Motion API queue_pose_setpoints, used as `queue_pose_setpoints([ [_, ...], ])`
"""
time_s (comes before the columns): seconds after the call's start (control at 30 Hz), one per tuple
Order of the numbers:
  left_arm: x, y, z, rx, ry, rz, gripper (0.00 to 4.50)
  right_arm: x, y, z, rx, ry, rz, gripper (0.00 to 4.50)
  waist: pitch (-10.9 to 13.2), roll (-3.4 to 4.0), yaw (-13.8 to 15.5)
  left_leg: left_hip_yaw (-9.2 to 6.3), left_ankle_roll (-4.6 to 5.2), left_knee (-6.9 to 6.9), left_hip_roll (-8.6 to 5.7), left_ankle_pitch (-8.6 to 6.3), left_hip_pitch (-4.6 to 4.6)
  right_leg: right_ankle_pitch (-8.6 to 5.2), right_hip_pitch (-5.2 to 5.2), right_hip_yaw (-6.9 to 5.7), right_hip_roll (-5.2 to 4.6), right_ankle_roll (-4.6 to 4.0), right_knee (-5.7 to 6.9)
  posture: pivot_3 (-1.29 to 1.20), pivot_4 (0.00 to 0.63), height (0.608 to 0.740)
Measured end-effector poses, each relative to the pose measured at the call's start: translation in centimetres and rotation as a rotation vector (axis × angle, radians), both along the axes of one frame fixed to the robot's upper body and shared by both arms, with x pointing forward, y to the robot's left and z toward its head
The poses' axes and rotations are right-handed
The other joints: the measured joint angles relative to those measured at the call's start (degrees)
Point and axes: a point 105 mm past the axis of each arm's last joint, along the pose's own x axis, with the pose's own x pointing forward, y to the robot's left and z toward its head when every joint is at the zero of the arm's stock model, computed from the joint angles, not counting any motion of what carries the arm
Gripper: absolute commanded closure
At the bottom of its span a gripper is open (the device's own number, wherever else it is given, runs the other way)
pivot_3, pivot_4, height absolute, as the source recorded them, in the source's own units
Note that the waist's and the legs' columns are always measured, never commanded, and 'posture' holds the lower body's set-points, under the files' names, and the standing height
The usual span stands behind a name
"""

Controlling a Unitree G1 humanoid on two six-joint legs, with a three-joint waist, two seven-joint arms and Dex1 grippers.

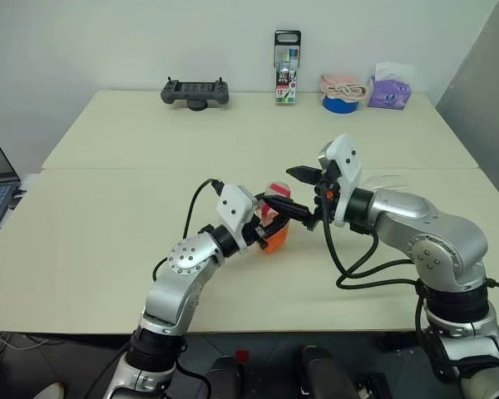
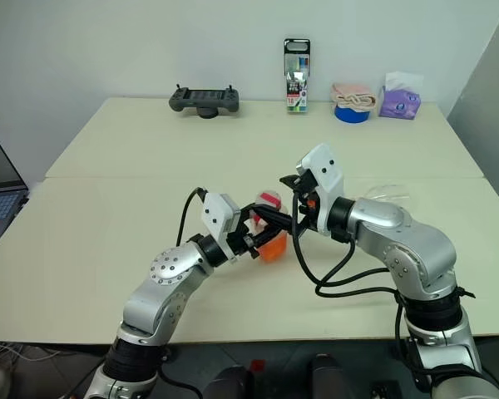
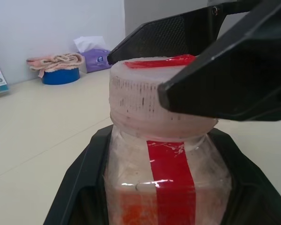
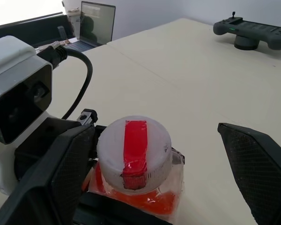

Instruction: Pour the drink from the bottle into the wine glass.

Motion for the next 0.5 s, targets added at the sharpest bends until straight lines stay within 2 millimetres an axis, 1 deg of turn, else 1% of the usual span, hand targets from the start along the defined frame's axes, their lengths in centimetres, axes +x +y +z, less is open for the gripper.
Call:
queue_pose_setpoints([
  [0.2,0.03,0.00,-0.01,0.001,-0.001,0.004,2.35,0.10,-0.06,-0.11,-0.008,-0.004,-0.009,0.00,0.0,0.00,0.0,0.00,0.00,0.00,0.00,0.00,0.00,0.00,0.00,0.00,0.00,0.00,0.00,0.00,0.150,0.740],
  [0.3,0.04,0.08,-0.05,0.006,-0.001,0.006,2.35,0.03,0.10,-0.26,-0.015,-0.001,-0.002,0.63,0.0,0.00,0.0,0.01,0.00,0.00,0.00,0.00,0.00,0.00,0.00,0.00,0.00,0.00,0.00,0.00,0.150,0.740],
  [0.37,0.06,0.13,-0.12,0.010,-0.001,0.009,2.35,-0.12,0.35,-0.39,-0.021,0.000,0.012,1.28,0.0,0.00,0.0,0.00,0.00,0.00,0.00,0.00,0.00,0.00,0.00,-0.01,0.00,0.00,0.00,0.00,0.150,0.740],
  [0.5,0.05,0.18,-0.20,0.011,0.002,0.012,2.35,-0.23,0.50,-0.44,-0.029,-0.007,0.021,1.33,0.0,0.00,0.0,0.00,0.00,0.00,0.00,0.00,0.00,0.00,0.00,0.00,0.00,0.00,0.00,0.00,0.150,0.740],
])
